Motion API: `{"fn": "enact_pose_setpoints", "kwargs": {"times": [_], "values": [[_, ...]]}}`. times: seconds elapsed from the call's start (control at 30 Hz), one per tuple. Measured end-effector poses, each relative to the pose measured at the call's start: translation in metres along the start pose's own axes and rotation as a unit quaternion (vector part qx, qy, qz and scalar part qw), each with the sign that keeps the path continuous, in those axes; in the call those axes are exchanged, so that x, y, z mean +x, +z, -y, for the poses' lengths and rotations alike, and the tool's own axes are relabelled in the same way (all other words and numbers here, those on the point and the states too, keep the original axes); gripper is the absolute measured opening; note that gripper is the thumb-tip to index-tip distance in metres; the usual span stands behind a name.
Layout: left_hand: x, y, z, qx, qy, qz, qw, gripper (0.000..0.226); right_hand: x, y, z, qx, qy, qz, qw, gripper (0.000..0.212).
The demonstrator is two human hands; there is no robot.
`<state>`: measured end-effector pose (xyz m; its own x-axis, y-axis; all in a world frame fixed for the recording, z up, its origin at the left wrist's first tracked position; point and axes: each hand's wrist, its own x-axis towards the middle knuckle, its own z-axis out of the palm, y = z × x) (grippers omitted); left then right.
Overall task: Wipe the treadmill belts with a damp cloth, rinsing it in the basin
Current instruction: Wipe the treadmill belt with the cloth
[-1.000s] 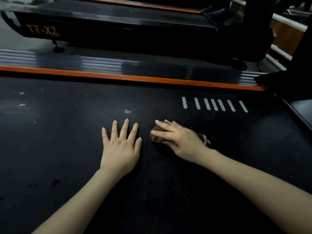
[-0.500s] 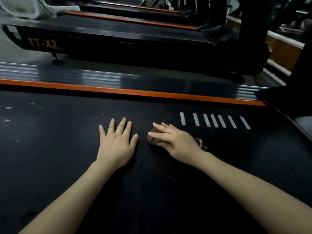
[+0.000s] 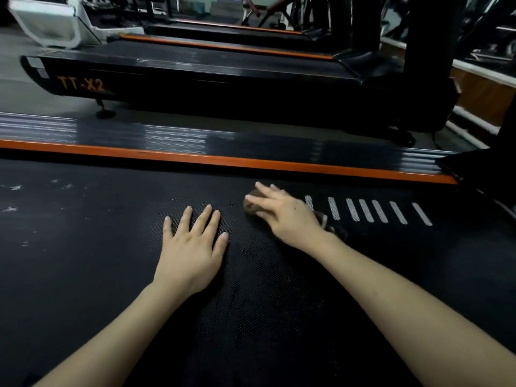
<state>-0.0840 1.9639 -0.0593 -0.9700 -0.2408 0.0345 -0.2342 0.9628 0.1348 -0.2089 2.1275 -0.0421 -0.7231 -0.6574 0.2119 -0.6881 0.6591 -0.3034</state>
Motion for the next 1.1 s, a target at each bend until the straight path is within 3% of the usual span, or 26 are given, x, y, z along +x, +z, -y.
{"fn": "enact_pose_setpoints", "kwargs": {"times": [0.1, 0.2, 0.37, 0.5, 0.57, 0.67, 0.83, 0.97, 1.1], "values": [[-0.001, 0.000, 0.000, -0.008, 0.003, -0.001, 1.000, 0.081, 0.009, -0.009, -0.033, -0.023, 0.147, -0.042, 0.988, 0.040], [-0.001, 0.000, -0.004, -0.001, -0.006, 0.006, 1.000, 0.063, 0.028, -0.002, -0.027, -0.047, 0.269, -0.085, 0.958, 0.039], [0.000, 0.000, -0.002, 0.011, -0.006, 0.014, 1.000, 0.067, 0.075, 0.037, 0.049, -0.020, 0.118, -0.034, 0.992, 0.041], [-0.001, 0.000, 0.002, 0.005, 0.008, 0.001, 1.000, 0.077, 0.071, 0.022, 0.033, -0.019, 0.083, -0.010, 0.996, 0.041], [-0.002, 0.000, 0.003, -0.003, 0.013, -0.001, 1.000, 0.088, 0.057, 0.006, 0.001, -0.033, 0.105, -0.018, 0.994, 0.041], [-0.002, 0.000, 0.002, -0.004, 0.013, 0.002, 1.000, 0.087, 0.026, -0.018, -0.052, -0.047, 0.184, -0.044, 0.981, 0.042], [-0.003, -0.002, -0.006, 0.001, -0.006, 0.005, 1.000, 0.058, 0.026, -0.013, -0.048, -0.036, 0.271, -0.066, 0.960, 0.039], [-0.003, -0.005, -0.005, -0.011, -0.003, -0.002, 1.000, 0.055, 0.019, 0.000, -0.004, -0.001, 0.154, -0.029, 0.988, 0.039], [-0.004, -0.008, 0.000, -0.081, 0.000, -0.038, 0.996, 0.046, -0.055, 0.002, 0.052, 0.010, -0.007, 0.006, 1.000, 0.039]]}}
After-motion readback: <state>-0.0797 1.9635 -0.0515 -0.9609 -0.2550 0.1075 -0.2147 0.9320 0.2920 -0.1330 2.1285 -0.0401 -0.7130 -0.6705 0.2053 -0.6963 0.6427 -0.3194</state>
